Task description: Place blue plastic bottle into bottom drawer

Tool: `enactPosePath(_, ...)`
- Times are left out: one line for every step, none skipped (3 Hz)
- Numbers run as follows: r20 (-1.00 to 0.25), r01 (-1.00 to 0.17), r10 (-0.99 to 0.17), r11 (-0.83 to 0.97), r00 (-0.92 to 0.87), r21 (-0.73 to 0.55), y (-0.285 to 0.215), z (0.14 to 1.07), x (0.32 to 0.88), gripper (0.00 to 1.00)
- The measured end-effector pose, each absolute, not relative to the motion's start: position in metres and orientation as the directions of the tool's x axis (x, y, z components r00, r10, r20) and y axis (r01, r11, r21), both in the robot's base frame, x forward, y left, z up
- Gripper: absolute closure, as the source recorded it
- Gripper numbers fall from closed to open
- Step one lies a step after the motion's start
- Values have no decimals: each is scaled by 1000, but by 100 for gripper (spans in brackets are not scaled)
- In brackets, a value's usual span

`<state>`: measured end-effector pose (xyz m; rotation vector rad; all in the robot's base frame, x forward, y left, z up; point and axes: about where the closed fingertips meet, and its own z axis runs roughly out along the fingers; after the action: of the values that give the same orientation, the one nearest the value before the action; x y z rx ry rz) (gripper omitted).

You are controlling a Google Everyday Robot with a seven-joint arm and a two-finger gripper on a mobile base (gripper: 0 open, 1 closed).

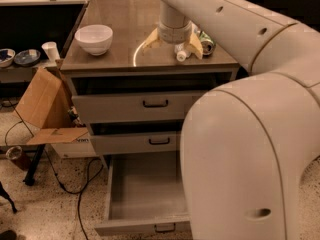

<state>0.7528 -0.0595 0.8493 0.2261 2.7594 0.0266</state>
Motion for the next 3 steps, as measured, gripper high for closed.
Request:
enactPosePath(-353,205,202,978,-914,29,-69,845,758,0)
enactPosePath(-342,230,224,973,-913,23,-72,840,762,24)
enactPosePath(-338,231,226,973,-913,24,-72,839,763,47)
